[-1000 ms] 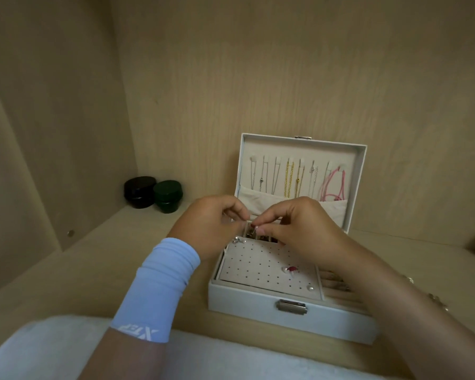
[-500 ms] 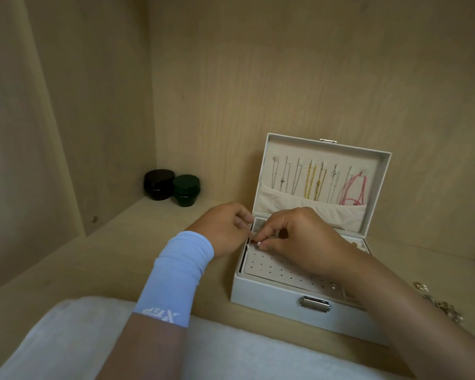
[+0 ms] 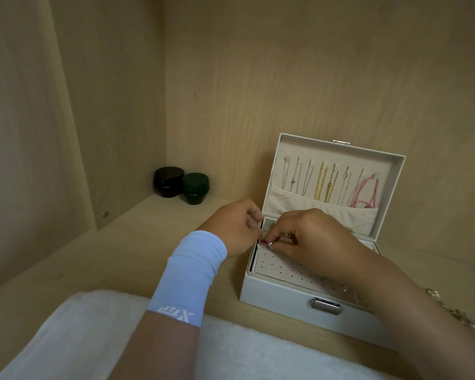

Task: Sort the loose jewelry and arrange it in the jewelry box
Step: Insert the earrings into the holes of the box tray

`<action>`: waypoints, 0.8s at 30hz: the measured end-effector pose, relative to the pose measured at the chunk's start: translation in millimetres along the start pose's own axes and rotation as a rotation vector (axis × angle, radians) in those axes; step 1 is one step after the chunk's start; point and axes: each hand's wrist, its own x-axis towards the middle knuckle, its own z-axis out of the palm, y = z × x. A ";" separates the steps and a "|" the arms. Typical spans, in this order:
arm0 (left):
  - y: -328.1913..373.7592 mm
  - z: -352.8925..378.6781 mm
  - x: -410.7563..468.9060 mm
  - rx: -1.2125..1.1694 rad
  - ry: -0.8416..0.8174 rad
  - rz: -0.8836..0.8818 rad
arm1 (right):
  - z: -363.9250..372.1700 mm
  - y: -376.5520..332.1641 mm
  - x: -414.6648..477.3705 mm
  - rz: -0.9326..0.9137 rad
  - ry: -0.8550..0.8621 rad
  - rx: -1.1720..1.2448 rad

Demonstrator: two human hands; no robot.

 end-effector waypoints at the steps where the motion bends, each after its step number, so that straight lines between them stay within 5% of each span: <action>1: 0.3 -0.3 -0.6 0.004 0.006 0.012 | -0.6 -0.3 -0.4 -0.012 -0.005 -0.018; 24: 3.5 -7.1 -2.5 0.055 -0.102 0.095 | 1.8 -0.3 -2.5 -0.036 0.036 -0.071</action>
